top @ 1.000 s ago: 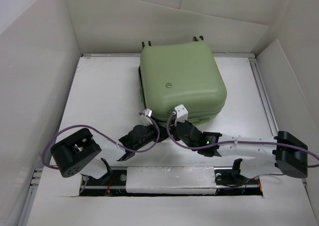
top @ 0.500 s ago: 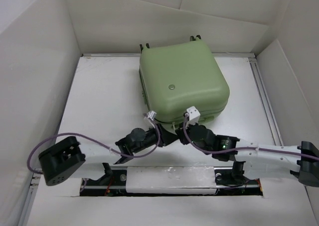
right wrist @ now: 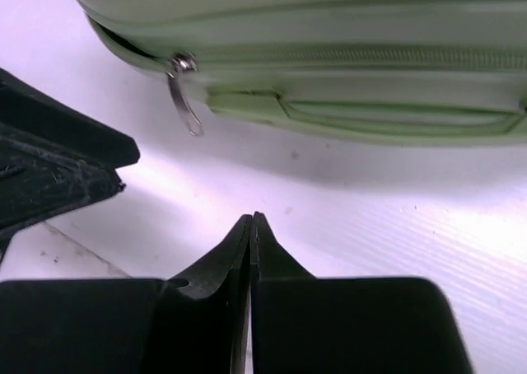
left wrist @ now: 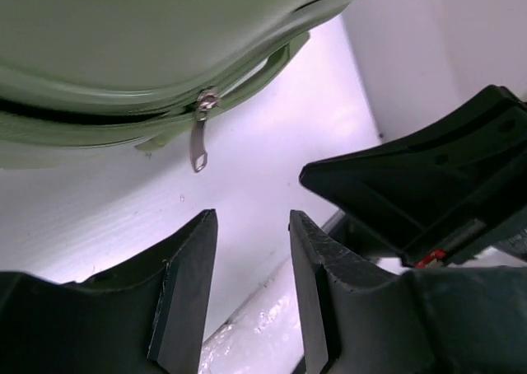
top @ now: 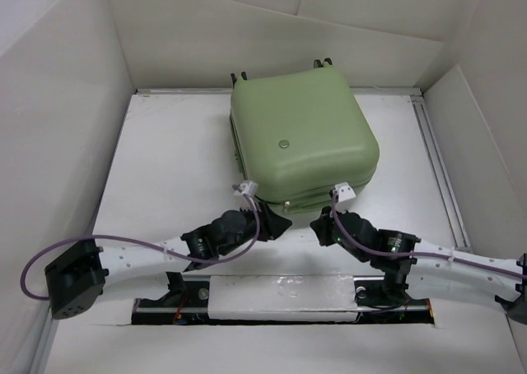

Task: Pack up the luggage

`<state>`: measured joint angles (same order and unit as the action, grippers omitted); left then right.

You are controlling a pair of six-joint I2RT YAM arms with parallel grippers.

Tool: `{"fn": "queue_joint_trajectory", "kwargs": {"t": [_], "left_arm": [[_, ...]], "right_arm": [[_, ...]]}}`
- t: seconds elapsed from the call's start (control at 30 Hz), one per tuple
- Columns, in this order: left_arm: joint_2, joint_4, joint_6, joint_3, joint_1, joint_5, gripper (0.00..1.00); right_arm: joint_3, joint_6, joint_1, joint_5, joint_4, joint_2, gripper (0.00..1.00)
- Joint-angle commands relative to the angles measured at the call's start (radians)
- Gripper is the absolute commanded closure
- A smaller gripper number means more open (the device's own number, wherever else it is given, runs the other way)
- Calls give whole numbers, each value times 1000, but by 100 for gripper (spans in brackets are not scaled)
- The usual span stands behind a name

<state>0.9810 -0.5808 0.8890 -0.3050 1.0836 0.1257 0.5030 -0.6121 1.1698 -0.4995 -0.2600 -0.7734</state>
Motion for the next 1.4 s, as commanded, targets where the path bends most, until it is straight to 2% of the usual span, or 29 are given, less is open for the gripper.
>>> {"fn": "queue_joint_trajectory", "kwargs": {"t": [0.0, 0.03, 0.07, 0.17, 0.27, 0.4, 0.53, 0.7, 0.87, 1.03, 1.17, 1.27, 1.37], "left_arm": [[77, 163, -73, -172, 88, 217, 63], [100, 252, -82, -205, 105, 262, 63], [119, 289, -82, -254, 117, 299, 63], [131, 326, -42, -267, 127, 367, 61], [131, 260, -42, -226, 127, 376, 55], [168, 317, -21, -259, 127, 396, 55], [167, 267, -12, -232, 127, 387, 55], [203, 208, -24, -229, 104, 347, 53], [251, 82, -42, -217, 84, 328, 53], [317, 46, -51, -250, 84, 338, 54], [338, -8, -51, -241, 84, 347, 61], [338, -51, -33, -221, 84, 361, 71], [328, -106, -33, -209, 84, 373, 74]], "right_arm": [[-15, -54, -6, -11, -13, -1, 95], [-15, -63, -6, -11, -4, -1, 90], [-24, -63, -6, -11, -4, -1, 78], [-34, -63, -6, 1, 24, -10, 67], [-56, -63, -6, 12, 74, -10, 67], [-66, -54, -6, 35, 96, -10, 60], [-77, -54, -6, 35, 96, 0, 55], [-77, -45, -6, 35, 116, 19, 55], [-86, -44, -6, 35, 116, 19, 55], [-86, -63, -6, 15, 116, 37, 55], [-110, -95, -6, 15, 163, 57, 55], [-141, -107, -6, 26, 209, 57, 55], [-165, -118, -6, 44, 243, 57, 57]]}}
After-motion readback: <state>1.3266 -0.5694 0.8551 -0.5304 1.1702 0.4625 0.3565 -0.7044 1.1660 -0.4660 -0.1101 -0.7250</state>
